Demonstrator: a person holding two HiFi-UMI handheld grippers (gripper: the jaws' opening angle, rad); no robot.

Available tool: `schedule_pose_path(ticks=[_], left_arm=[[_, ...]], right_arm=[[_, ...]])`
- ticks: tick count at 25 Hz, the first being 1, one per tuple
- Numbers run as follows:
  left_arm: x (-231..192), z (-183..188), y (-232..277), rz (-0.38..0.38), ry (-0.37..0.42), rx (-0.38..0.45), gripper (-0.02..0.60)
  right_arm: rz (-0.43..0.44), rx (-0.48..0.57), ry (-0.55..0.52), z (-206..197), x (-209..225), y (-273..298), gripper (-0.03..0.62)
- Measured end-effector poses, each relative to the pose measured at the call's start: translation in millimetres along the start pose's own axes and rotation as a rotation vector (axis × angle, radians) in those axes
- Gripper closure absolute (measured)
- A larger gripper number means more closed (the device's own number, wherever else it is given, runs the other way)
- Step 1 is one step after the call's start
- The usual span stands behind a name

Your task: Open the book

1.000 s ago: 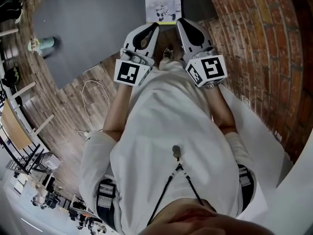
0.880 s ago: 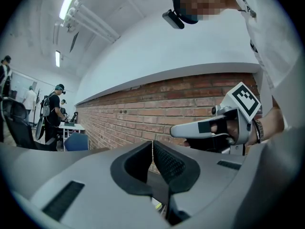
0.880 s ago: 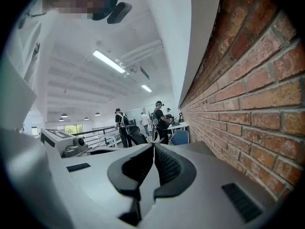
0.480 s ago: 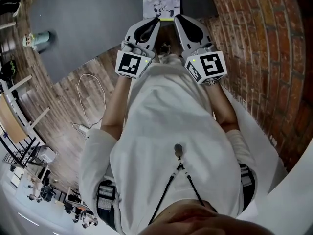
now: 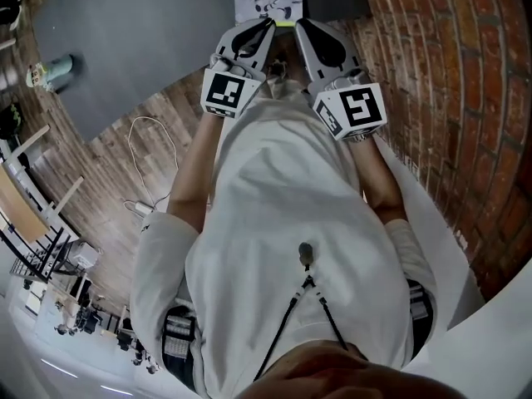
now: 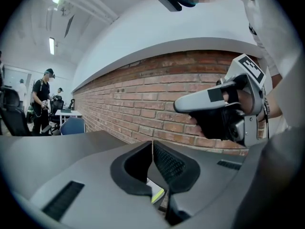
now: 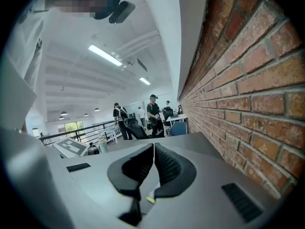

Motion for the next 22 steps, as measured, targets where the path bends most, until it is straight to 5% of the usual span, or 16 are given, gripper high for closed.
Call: schedule_pose_path(ticks=[13,22], left_arm=[[-0.9,-38.7,54.6,-0.051,-0.007,-0.08,0.555],[-3.6,-64.4,94.9,-0.125,0.059,-0.158,0.554]], right_arm=[[-0.045,-0.045,0.077,-26.9,36.5,17.8,0.556],[-0.083,-0.064,0.119,-41.2,54.2,27.3,0.556]])
Point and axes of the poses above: the fingertips, and each gripper's own axes: y forward along the fingers, x to its right, z out of its top, the point moved 10 cm from there along -y, backward along the fingers, and after that the axes turned 12 degrees about y, right-handed, at the moved point
